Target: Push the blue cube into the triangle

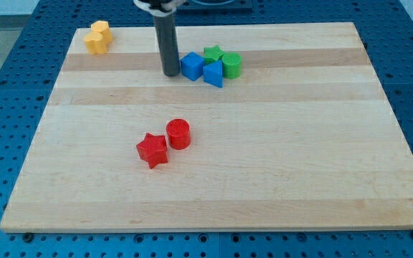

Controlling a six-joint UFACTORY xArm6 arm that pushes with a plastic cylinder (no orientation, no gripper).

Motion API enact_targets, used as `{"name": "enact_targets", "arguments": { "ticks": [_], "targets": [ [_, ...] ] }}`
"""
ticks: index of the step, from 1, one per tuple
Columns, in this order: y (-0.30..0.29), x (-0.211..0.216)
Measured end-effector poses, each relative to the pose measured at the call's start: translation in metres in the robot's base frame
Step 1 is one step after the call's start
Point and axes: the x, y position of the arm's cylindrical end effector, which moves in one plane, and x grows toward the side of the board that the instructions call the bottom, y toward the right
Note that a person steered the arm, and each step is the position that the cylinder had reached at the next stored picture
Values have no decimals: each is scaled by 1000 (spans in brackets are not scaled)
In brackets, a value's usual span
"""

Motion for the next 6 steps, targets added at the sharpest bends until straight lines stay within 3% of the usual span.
{"name": "enact_targets", "arguments": {
  "ticks": [1,2,5,6],
  "targets": [
    [-2,-49],
    [34,-47],
    [56,23],
    [71,14]
  ]
}}
